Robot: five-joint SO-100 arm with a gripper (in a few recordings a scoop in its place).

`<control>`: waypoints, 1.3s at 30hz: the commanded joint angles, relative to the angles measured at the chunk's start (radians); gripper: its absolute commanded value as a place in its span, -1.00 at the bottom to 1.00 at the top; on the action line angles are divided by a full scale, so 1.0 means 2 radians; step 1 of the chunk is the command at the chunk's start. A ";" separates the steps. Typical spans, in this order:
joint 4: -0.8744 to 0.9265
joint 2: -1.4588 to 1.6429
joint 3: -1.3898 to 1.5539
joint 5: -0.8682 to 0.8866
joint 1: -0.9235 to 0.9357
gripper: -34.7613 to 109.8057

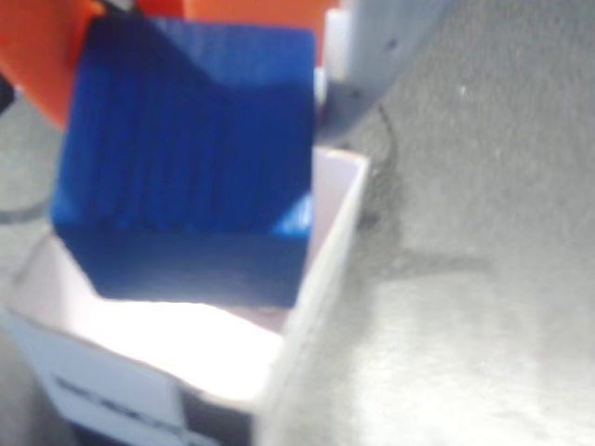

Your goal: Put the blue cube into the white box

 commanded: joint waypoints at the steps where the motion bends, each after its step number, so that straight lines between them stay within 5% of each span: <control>1: 0.038 0.010 0.009 -0.002 0.011 -0.52; 16: 0.028 0.022 0.053 -0.002 0.040 -0.51; 21: 0.025 0.023 0.055 -0.025 0.047 -0.24; 28: 0.025 0.023 0.053 -0.045 0.061 -0.16; 34: 0.021 0.023 0.045 -0.061 0.061 -0.48; 39: -0.065 0.038 0.035 -0.213 0.039 -0.52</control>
